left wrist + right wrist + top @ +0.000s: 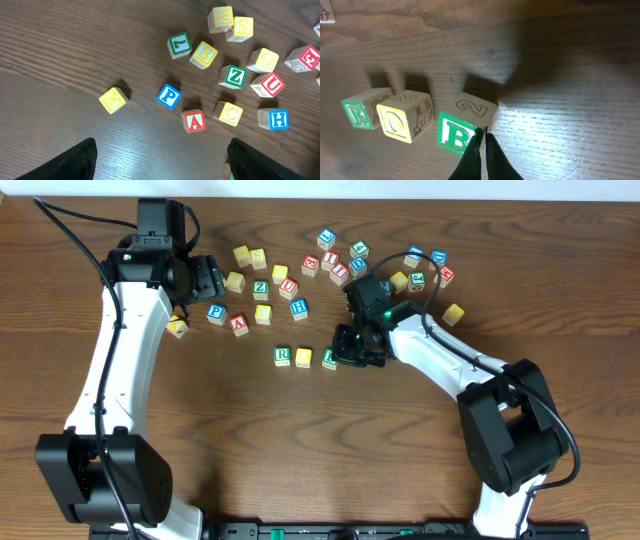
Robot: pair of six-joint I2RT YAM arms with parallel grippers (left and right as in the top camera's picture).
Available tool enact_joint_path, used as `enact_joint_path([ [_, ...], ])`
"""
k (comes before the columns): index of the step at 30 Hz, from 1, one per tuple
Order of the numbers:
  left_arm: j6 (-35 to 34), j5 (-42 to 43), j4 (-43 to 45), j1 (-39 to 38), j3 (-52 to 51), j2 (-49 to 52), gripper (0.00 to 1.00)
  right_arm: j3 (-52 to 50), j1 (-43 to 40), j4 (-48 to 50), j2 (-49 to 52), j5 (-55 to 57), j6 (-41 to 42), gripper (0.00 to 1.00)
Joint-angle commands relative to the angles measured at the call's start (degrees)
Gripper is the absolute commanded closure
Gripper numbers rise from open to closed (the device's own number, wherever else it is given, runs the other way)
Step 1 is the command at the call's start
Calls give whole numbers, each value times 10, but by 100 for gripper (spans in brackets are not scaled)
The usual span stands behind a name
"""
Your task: Spell out ROBOT
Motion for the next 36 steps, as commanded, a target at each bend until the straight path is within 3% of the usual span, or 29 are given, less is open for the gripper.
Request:
enact_joint_path([
  [1,3,-1,-1,-1,-1,5,18,-1,2,7,3,16,-33,99],
  [14,3,-1,-1,-1,-1,5,18,-1,-4,78,4,10,-93,99],
  [24,3,-1,-1,-1,-1,7,18,0,-54,6,4,3,-64,99],
  [36,3,-1,-1,-1,-1,11,18,-5,2,2,4,42,-30,99],
])
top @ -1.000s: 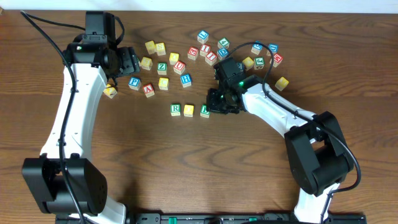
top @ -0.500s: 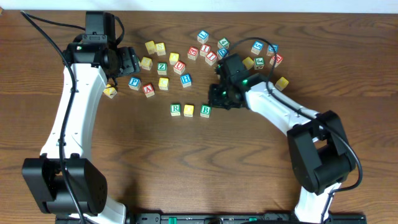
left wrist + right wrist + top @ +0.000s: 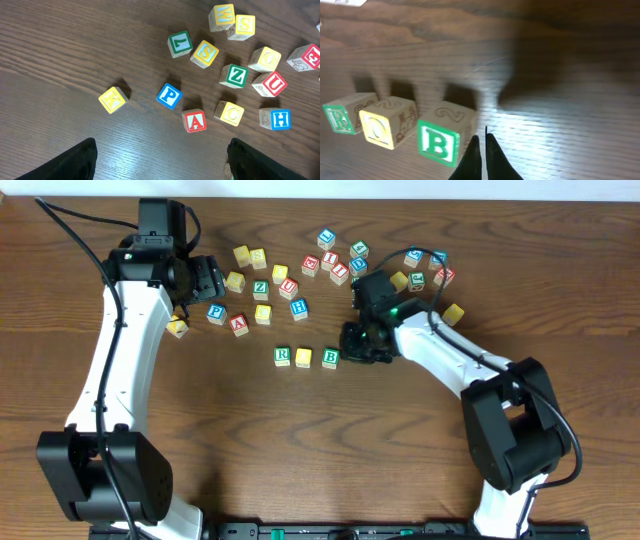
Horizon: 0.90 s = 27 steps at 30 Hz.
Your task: Spell out ROBOT
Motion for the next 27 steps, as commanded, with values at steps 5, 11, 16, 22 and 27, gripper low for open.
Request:
enact_joint_path([
  [5,3,-1,-1,-1,-1,7,18,-4,17,25,18,19,16,99],
  [11,3,-1,-1,-1,-1,7,17,-4,17,38,24,8,16,99],
  [16,3,-1,-1,-1,-1,7,17,-4,17,38,26,7,16,99],
  [22,3,-1,-1,-1,-1,7,18,-4,17,47,30,-1,23,99],
  [27,3,-1,-1,-1,-1,7,18,-4,22,52,30,-1,28,99],
])
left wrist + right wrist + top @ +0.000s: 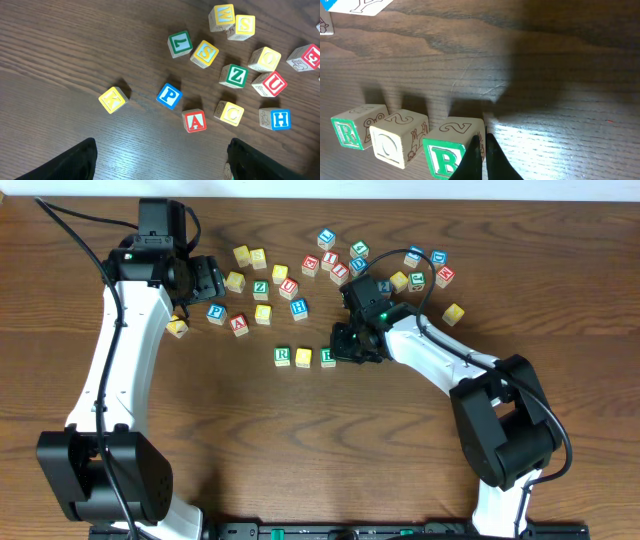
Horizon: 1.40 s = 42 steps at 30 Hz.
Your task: Spell out ROBOT
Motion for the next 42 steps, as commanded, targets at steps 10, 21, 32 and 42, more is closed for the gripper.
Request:
enact_joint_path([
  [10,3,-1,-1,-1,-1,7,18,-4,17,18,22,-1,50,99],
  [21,3,-1,-2,-1,-1,7,18,-4,39,71,28,-2,71,99],
  [32,3,-1,-3,-1,-1,7,18,46,16,34,26,-1,-16,99],
  [42,4,1,-2,-1,10,7,18,312,-26,-246,26,-3,-217,87],
])
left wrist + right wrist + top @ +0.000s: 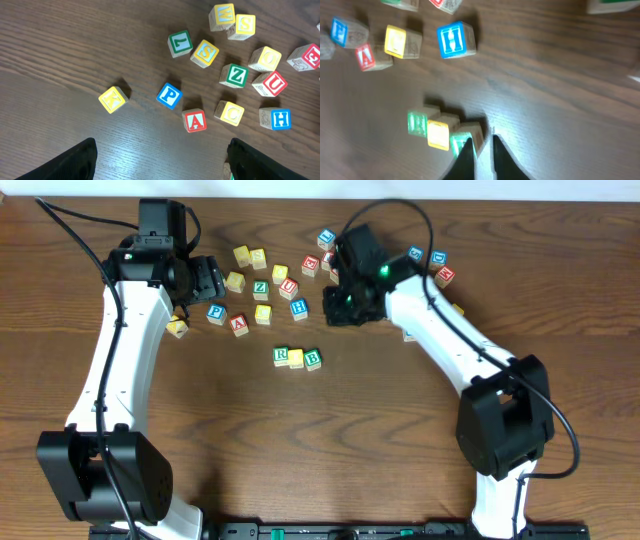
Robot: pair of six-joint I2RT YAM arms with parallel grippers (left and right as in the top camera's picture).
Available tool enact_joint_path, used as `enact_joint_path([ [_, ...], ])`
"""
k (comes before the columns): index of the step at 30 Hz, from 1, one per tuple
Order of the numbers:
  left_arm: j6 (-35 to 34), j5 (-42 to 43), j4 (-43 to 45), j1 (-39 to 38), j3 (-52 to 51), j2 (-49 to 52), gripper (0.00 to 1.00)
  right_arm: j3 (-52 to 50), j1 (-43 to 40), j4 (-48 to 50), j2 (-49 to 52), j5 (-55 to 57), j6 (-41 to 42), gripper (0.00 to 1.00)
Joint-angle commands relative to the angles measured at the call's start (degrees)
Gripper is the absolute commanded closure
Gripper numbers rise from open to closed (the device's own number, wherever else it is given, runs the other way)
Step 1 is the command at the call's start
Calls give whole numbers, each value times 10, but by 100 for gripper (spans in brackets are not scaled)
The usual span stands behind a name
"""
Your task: Spell out ROBOT
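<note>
Three blocks form a tight row near the table's middle: green R (282,356), yellow O (297,358), green B (313,359). The right wrist view shows the R (416,123), the O (438,135) and the B (462,141) below it. My right gripper (345,307) hangs raised behind and right of the row. Its fingers (481,142) are a narrow gap apart with nothing between them. My left gripper (205,280) hovers wide open (160,162) over the loose blocks at the left. Another yellow O (263,59) lies among them.
Loose letter blocks lie scattered along the back: yellow K (112,99), blue P (169,96), red A (194,120), yellow C (229,113), blue H (275,119), green Z (233,76), red U (270,83). More blocks (430,265) lie behind the right arm.
My right gripper was low and shut against the B's right side. Now it is raised, farther back, fingers slightly apart. O and B stand closer to R. The left arm has not moved.
The right gripper was shut at the B's right edge, with R, O and B spaced apart. Then it stood a little right of the B, then against its side again. Now the three blocks touch in a row and the gripper is up and away.
</note>
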Motion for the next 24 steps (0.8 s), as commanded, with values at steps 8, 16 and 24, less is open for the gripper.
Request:
enact_joint_path([
  [8,21,59,-79,-1,114,7,17,196,-33,-112,-3,16,-146,61],
  [16,23,63,-132,-1,160,7,18,216,-33,-98,-3,18,-146,31],
  [24,23,87,-120,-4,141,15,17,215,-35,-78,-3,22,-129,19],
])
